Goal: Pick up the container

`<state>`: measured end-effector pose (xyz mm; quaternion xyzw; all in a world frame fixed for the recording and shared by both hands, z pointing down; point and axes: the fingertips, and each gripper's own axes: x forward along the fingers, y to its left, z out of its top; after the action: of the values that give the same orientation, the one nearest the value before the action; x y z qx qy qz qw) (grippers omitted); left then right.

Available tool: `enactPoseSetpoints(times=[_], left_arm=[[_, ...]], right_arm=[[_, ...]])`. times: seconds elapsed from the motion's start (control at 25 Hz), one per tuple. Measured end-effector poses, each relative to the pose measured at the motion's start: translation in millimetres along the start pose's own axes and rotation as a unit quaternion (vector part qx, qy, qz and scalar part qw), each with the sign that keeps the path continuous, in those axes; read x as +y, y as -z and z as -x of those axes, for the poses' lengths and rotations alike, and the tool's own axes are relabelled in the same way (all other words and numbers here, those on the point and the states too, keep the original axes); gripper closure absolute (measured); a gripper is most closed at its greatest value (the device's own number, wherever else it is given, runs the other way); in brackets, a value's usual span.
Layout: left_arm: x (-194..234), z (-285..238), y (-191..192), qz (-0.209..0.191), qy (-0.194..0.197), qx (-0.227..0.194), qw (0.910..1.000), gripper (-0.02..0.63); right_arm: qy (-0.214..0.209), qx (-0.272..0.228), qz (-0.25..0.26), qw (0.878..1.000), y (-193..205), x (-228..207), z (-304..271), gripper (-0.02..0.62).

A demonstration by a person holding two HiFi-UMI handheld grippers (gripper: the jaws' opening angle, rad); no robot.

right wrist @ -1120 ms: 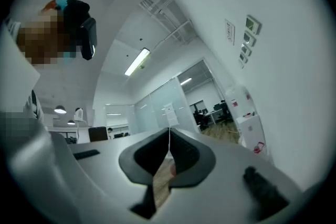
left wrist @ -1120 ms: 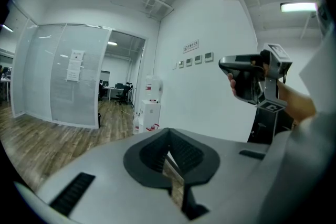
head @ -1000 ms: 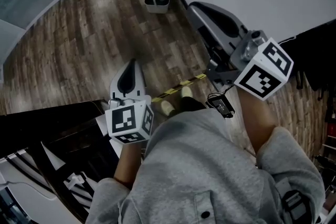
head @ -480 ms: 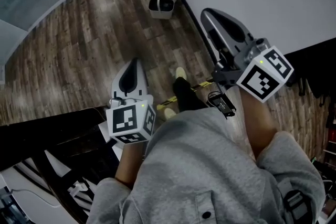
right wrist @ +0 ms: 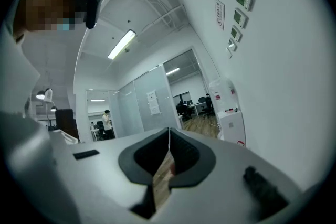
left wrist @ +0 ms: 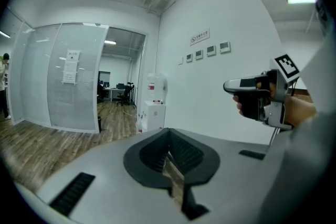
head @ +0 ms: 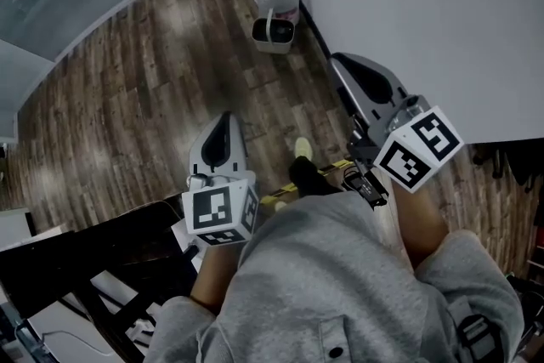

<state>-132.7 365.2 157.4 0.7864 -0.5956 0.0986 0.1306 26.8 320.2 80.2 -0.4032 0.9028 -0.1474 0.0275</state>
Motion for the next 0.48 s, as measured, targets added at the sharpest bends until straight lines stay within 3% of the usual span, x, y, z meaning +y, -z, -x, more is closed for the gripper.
enactPoseSetpoints(times=[0.24, 0.48], left_arm=[[8.2, -58.9, -18.9, -0.003, -0.004, 0.015, 0.9999, 0.592], [6.1, -113.1, -39.4, -0.01, -0.012, 0.023, 0.9996, 0.594]], right_arm=[[0.033, 0.037, 0.082, 0.995, 7.9, -49.0, -34.5, 0.571], [0.036, 0.045, 0.104, 0.993, 1.9, -97.8, -56.4, 0.569]])
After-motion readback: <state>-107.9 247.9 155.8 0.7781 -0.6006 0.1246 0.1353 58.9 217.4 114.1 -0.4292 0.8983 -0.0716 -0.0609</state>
